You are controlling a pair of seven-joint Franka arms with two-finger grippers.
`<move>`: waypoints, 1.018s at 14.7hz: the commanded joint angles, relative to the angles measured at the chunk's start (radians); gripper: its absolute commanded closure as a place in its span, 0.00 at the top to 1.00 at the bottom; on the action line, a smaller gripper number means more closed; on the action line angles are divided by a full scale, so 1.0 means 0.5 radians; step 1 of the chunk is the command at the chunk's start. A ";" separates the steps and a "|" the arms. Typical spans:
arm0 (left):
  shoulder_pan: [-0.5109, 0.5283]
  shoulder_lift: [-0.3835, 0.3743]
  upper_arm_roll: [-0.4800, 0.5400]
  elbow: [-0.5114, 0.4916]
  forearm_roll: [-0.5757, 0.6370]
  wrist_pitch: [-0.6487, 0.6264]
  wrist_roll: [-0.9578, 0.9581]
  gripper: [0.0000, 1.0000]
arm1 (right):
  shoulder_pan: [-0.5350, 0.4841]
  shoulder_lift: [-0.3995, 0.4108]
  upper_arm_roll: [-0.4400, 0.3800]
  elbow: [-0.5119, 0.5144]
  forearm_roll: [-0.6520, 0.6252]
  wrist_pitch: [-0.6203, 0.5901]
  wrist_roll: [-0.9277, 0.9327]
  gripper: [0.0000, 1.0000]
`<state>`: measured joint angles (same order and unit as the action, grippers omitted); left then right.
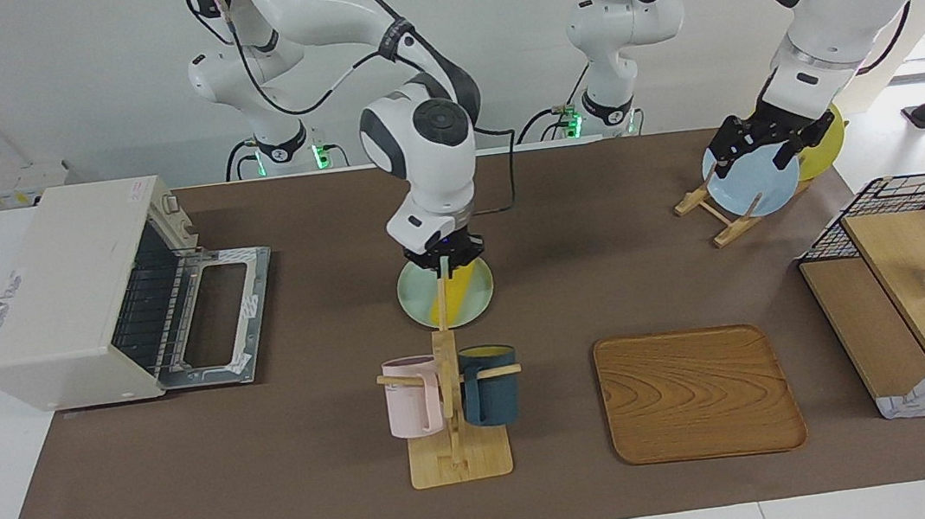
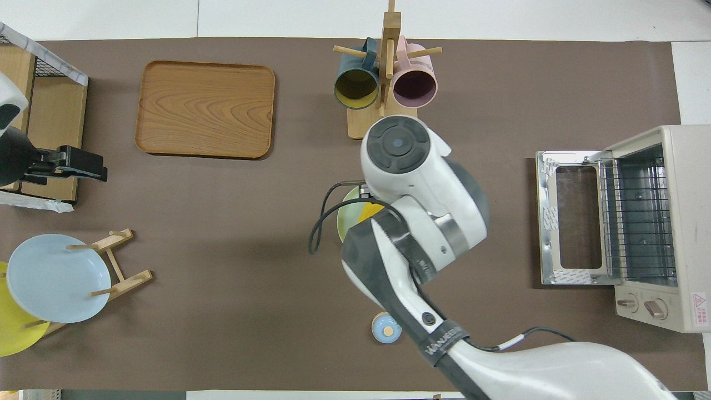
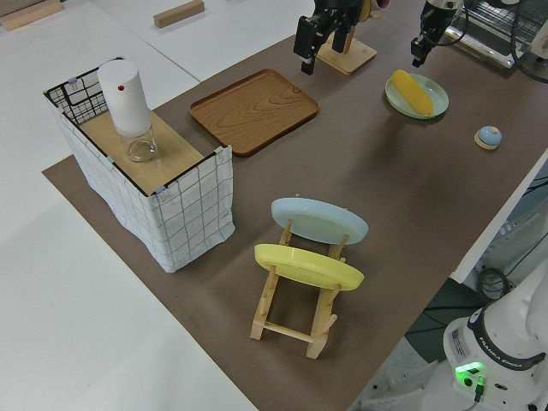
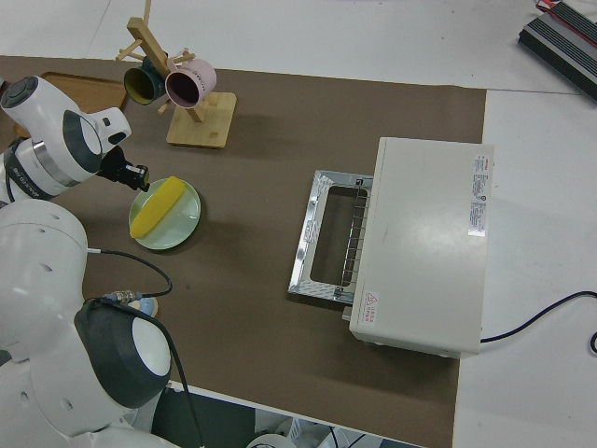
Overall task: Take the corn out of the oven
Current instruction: 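Release the plate with the right gripper while the left gripper reaches the corn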
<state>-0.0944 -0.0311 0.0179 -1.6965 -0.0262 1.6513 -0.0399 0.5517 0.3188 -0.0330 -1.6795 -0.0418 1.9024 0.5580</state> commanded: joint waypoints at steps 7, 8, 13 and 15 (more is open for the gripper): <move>-0.495 -0.094 -0.033 -0.248 -0.113 0.149 -0.052 1.00 | -0.587 -0.355 0.017 -0.911 -0.257 0.337 -0.327 0.00; -0.568 -0.094 -0.033 -0.273 -0.159 0.194 -0.058 1.00 | -0.631 -0.374 0.017 -0.957 -0.293 0.340 -0.324 0.00; -0.924 0.104 -0.033 -0.402 -0.313 0.654 -0.251 1.00 | -0.732 -0.423 0.017 -1.175 -0.382 0.570 -0.340 0.00; -1.050 0.279 -0.030 -0.402 -0.328 0.854 -0.304 1.00 | -0.787 -0.429 0.020 -1.191 -0.468 0.582 -0.349 0.00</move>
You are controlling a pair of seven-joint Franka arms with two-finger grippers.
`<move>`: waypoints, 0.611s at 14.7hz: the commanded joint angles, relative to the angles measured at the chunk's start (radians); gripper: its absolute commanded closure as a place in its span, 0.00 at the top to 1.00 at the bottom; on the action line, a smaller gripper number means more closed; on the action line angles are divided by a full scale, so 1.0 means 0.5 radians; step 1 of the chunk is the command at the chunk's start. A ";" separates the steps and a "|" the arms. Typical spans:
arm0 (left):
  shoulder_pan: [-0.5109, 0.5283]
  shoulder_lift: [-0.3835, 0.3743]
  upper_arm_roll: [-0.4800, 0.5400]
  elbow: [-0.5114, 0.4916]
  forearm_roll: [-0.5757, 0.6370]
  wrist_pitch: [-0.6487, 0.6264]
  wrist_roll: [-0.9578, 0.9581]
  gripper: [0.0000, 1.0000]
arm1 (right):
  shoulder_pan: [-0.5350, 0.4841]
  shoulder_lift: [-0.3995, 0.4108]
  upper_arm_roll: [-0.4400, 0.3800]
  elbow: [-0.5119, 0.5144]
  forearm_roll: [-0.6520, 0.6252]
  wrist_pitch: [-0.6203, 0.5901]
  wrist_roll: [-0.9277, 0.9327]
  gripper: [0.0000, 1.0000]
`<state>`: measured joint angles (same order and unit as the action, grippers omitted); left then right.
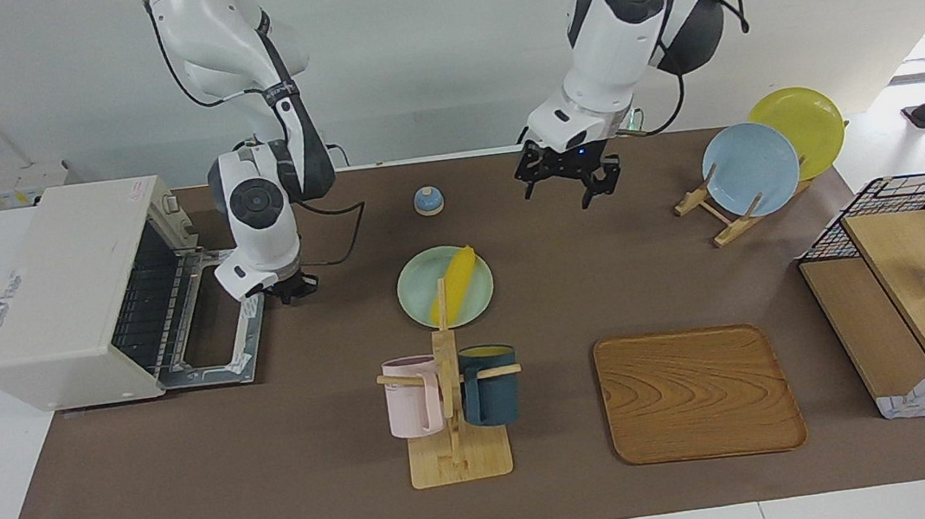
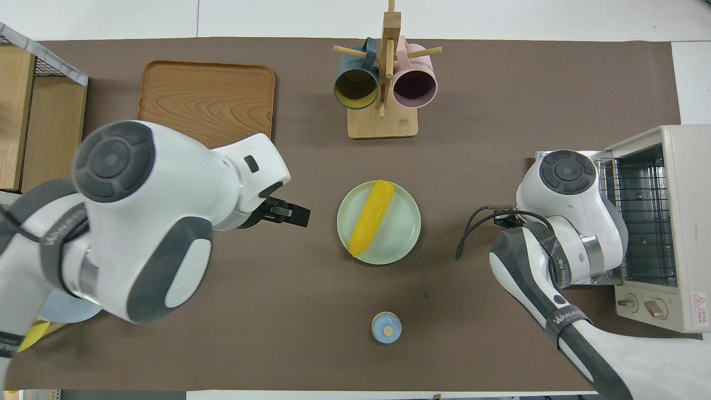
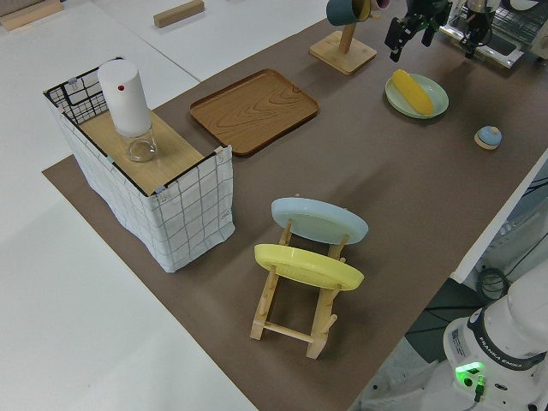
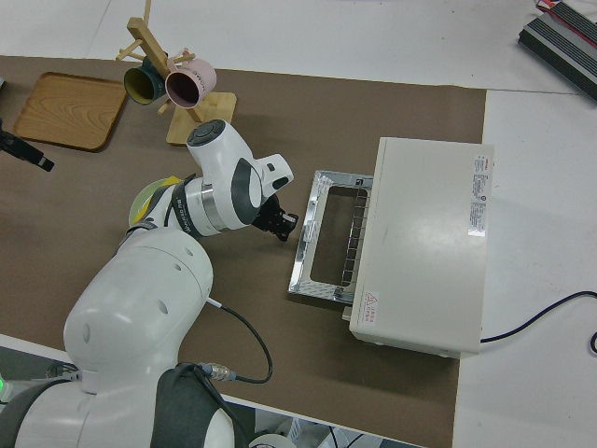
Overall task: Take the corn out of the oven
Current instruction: 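Release the plate with the right gripper while the left gripper reaches the corn, then grasp the yellow corn with the left gripper while the right gripper closes the oven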
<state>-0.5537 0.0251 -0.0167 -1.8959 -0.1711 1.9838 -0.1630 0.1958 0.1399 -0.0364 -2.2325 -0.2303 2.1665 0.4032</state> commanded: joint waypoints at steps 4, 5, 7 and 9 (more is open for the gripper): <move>-0.276 0.455 0.036 0.018 -0.050 0.550 -0.094 1.00 | -0.125 -0.068 0.024 -0.067 -0.287 0.024 -0.091 0.00; -0.310 0.514 0.039 0.018 -0.050 0.609 -0.134 1.00 | -0.125 -0.065 0.024 -0.042 -0.379 -0.013 -0.107 0.00; -0.383 0.609 0.043 0.027 -0.050 0.683 -0.159 1.00 | -0.131 -0.050 0.027 0.114 -0.444 -0.224 -0.204 0.00; -0.399 0.637 0.039 0.037 -0.050 0.714 -0.183 1.00 | -0.167 -0.080 0.027 0.270 -0.441 -0.445 -0.489 0.00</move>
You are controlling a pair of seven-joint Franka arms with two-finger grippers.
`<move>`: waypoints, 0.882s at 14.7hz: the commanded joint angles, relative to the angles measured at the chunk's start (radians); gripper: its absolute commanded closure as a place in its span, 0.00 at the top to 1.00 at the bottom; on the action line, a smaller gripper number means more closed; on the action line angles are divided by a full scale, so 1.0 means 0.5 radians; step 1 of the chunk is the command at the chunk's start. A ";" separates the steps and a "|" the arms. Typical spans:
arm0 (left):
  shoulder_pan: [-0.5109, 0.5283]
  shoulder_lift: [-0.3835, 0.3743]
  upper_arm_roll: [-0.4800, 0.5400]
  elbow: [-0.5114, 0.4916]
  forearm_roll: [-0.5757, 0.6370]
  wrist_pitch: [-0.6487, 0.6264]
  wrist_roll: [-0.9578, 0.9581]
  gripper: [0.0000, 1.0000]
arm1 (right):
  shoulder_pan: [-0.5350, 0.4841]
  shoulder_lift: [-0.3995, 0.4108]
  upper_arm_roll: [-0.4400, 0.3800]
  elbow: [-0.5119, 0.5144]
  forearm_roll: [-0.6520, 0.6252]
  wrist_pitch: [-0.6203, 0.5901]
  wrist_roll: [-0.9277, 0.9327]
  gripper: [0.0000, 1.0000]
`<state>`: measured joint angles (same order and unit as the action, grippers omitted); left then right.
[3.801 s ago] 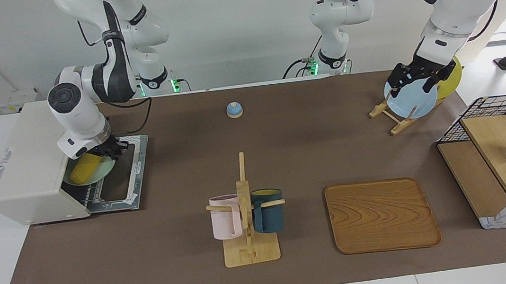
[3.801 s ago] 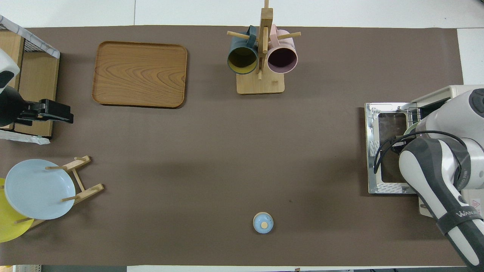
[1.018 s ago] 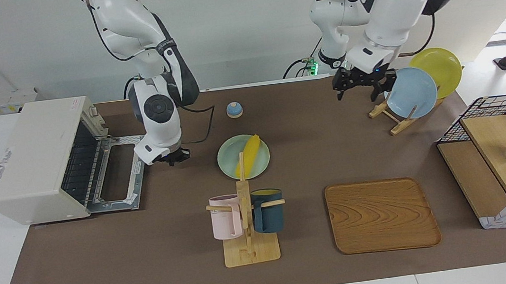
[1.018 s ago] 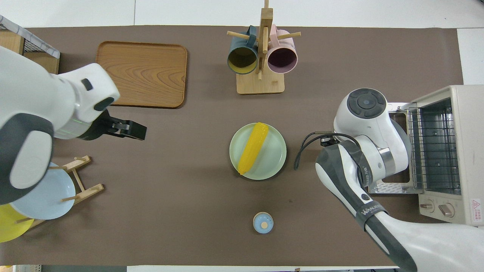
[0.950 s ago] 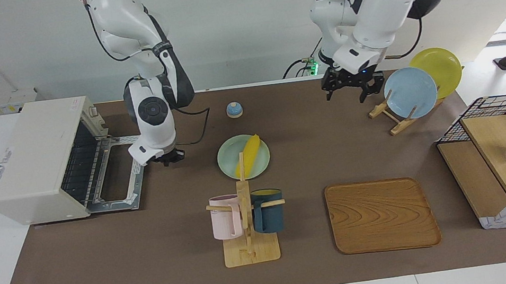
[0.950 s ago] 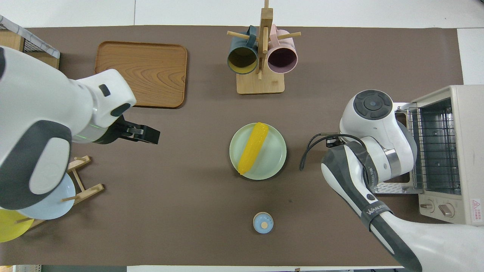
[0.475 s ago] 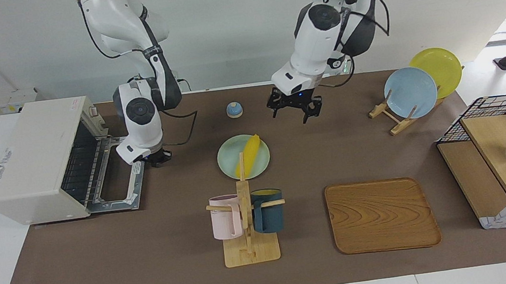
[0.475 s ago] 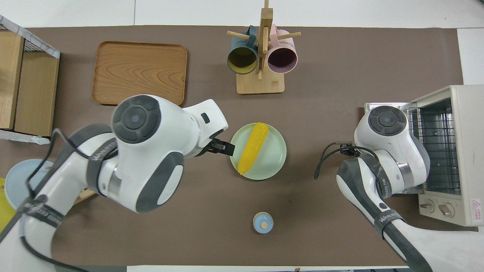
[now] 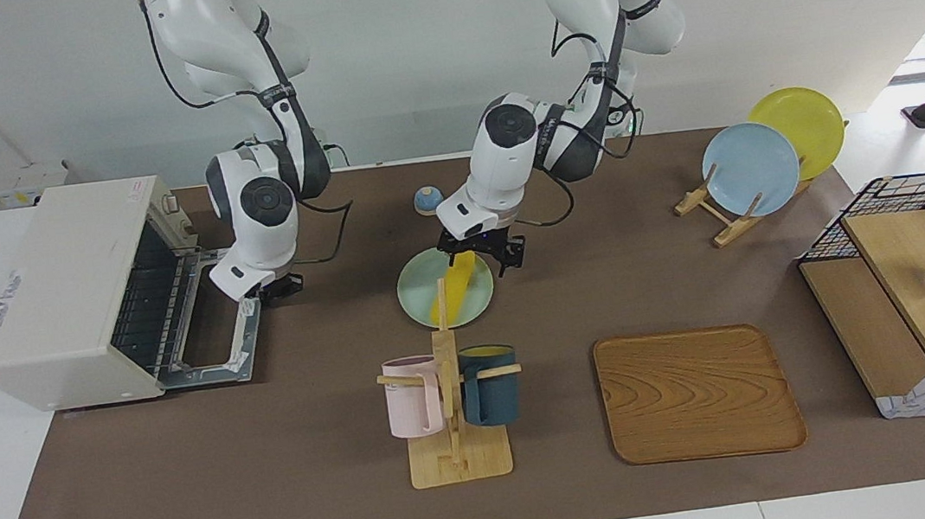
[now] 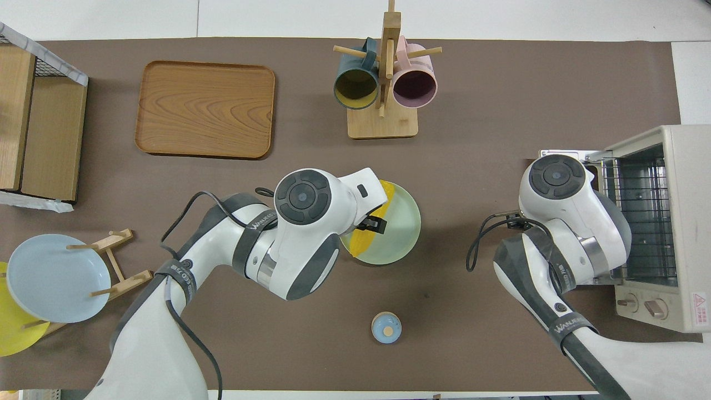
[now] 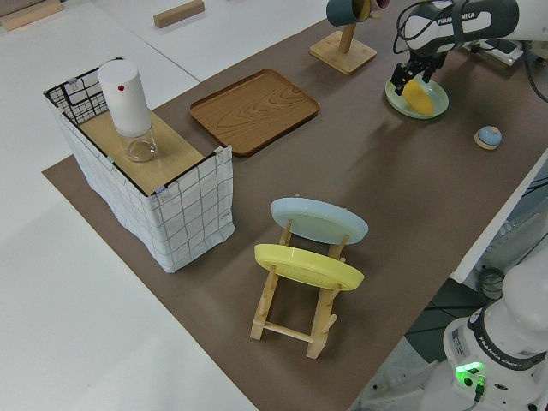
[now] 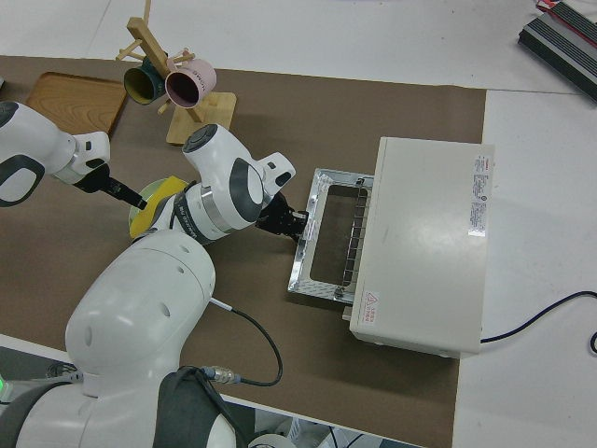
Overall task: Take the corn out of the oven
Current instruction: 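Grasp the yellow corn with the left gripper while the right gripper closes the oven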
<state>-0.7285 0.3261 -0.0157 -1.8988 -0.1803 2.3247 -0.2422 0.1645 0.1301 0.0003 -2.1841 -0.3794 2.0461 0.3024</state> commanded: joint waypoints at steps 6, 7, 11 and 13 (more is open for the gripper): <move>-0.108 0.161 0.041 0.058 -0.032 0.238 -0.074 1.00 | -0.317 -0.315 -0.047 0.254 -0.012 -0.459 -0.807 0.00; -0.123 0.161 0.041 0.055 -0.032 0.247 -0.077 1.00 | -0.341 -0.346 -0.047 0.254 0.016 -0.487 -0.862 0.00; -0.159 0.164 0.044 0.046 -0.032 0.235 -0.166 0.66 | -0.375 -0.429 -0.044 0.257 0.072 -0.536 -1.013 0.00; -0.166 0.161 0.044 0.049 -0.032 0.226 -0.242 0.20 | -0.378 -0.472 -0.044 0.257 0.075 -0.582 -1.058 0.00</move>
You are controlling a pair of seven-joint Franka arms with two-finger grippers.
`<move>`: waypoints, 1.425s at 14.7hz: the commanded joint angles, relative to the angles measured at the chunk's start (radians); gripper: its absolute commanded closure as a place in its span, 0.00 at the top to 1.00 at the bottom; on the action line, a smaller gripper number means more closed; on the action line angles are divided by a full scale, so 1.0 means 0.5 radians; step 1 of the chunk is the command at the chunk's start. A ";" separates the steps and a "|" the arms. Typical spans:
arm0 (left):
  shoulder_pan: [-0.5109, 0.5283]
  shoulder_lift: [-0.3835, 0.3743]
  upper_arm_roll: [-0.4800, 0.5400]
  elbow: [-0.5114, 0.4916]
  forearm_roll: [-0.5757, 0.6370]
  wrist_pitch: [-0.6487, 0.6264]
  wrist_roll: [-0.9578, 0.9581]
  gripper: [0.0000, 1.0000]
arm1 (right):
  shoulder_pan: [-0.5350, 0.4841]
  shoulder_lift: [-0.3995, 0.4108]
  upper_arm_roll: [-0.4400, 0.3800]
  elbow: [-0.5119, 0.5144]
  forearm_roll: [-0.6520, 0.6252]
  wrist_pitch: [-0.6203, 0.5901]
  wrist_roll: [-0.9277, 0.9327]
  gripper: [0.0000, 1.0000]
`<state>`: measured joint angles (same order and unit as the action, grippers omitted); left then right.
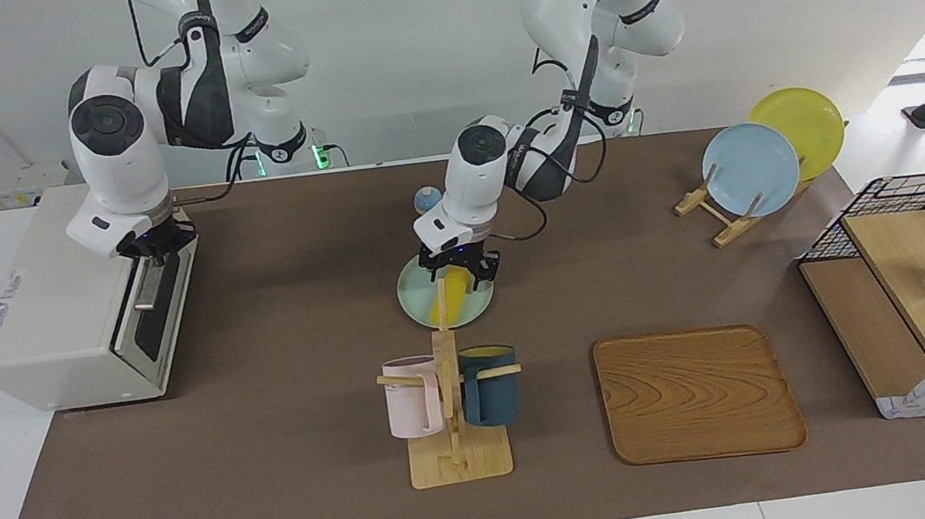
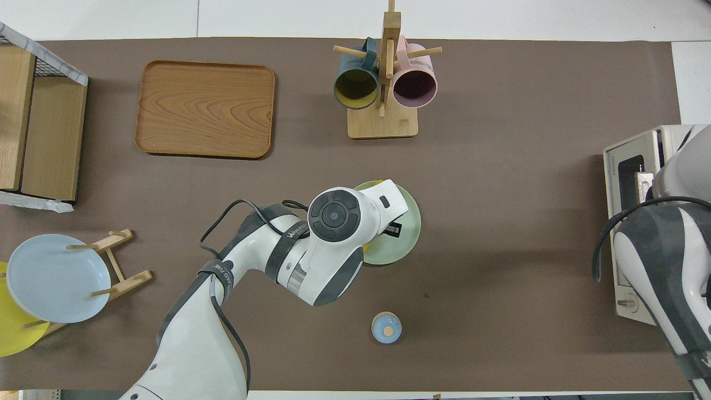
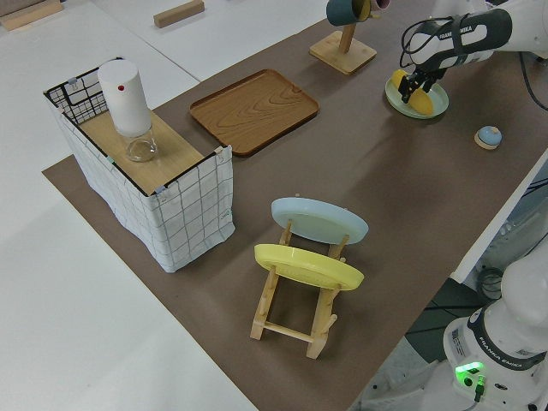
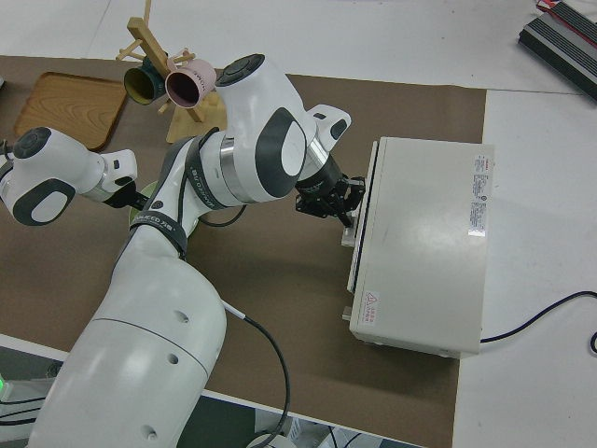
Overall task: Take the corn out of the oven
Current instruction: 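Grasp the yellow corn with the left gripper while the right gripper closes the oven, then lift the corn with the left gripper toward the wooden tray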
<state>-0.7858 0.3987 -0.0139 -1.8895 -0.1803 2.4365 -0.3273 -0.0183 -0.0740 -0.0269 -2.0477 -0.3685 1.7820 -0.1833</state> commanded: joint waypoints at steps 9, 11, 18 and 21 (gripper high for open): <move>0.457 -0.282 0.055 0.259 -0.026 -0.592 -0.272 0.00 | 0.009 -0.024 0.014 0.272 0.574 -0.158 -0.127 1.00; 0.681 -0.227 0.055 0.382 -0.023 -0.679 -0.126 0.00 | 0.015 -0.002 0.023 0.395 0.675 -0.210 -0.063 1.00; 1.216 0.272 0.055 0.915 -0.001 -0.845 0.504 0.00 | 0.123 0.114 0.054 0.720 0.725 -0.462 0.268 1.00; 1.265 0.515 0.055 1.073 -0.007 -0.650 0.550 0.00 | 0.095 0.197 0.051 0.807 0.805 -0.484 0.416 1.00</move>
<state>-0.1647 0.5445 0.0240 -1.4644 -0.1808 2.0734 -0.0734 0.0455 -0.0229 -0.0037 -1.7020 0.0027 1.5668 -0.0061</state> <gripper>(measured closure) 0.524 0.000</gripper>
